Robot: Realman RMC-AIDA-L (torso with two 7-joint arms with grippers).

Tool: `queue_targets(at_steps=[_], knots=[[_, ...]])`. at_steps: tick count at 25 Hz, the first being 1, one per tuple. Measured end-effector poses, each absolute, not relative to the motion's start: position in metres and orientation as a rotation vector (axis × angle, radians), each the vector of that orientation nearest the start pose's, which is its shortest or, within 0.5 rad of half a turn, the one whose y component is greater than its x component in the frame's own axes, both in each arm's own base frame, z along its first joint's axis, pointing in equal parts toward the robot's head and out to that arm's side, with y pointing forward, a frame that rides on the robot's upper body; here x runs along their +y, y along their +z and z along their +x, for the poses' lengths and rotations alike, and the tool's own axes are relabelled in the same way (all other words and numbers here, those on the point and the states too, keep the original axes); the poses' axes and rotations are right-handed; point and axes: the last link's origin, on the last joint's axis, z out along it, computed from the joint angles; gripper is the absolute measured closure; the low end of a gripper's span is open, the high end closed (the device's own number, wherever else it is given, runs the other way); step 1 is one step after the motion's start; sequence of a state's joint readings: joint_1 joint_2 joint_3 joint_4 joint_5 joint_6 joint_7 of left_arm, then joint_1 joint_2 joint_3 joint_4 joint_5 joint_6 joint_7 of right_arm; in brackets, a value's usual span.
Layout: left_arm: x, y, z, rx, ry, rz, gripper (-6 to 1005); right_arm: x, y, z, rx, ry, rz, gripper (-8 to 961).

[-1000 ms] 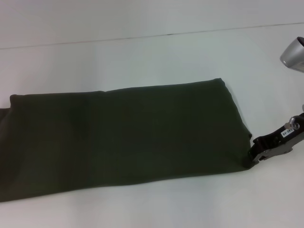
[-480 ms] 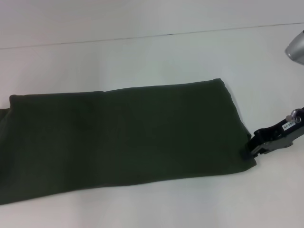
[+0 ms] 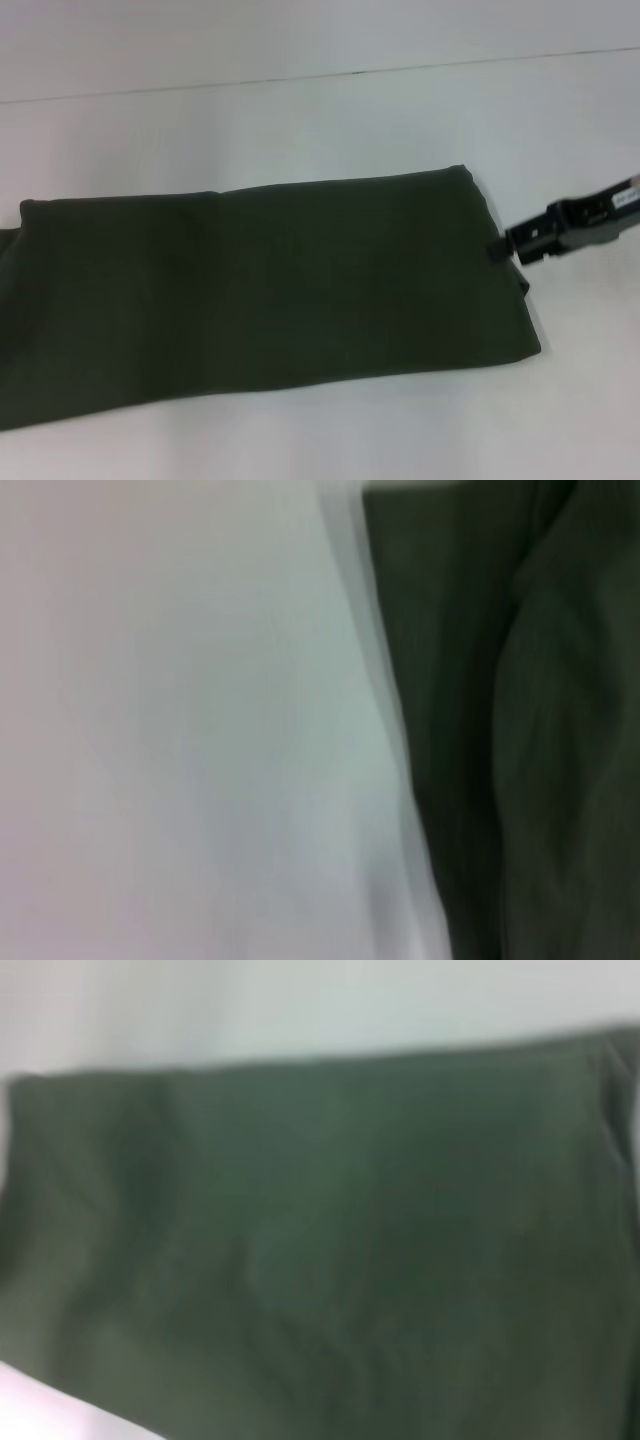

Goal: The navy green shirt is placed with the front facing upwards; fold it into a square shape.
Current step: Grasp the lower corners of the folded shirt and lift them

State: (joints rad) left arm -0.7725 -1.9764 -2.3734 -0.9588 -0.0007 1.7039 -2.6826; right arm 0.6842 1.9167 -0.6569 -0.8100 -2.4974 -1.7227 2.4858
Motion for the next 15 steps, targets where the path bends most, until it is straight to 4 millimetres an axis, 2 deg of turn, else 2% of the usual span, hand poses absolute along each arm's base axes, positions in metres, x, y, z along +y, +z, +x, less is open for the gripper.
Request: queue_targets(at_steps=[5,6,7,8,9,11,13,15], knots=[[0.37,0.118,-0.29,-1.726,0.532,-1.968,285,0.363,0.094,0.268,1.768,0.208,-2.39,262],[0.37,0.12,-0.289,-1.734,0.496,-1.979,238,0.364,0.096,0.268,1.756,0.23,-2.389,260],[0.371,0.123,-0.288,-1.748,0.431,-2.0,239,0.366,0.098,0.267,1.737,0.27,-2.389,257],[0.372,0.124,-0.287,-1.756,0.383,-2.015,239,0.369,0.101,0.267,1.697,0.38,-2.385,255],[0.372,0.125,-0.287,-1.762,0.334,-2.033,240,0.369,0.101,0.267,1.697,0.38,-2.385,252],[0.372,0.124,-0.286,-1.771,0.258,-2.066,241,0.371,0.103,0.266,1.664,0.5,-2.374,247],[0.372,0.121,-0.287,-1.78,0.21,-2.094,242,0.371,0.104,0.266,1.631,0.617,-2.368,249],[0.371,0.12,-0.289,-1.789,0.198,-2.101,243,0.372,0.104,0.268,1.61,0.663,-2.359,252]])
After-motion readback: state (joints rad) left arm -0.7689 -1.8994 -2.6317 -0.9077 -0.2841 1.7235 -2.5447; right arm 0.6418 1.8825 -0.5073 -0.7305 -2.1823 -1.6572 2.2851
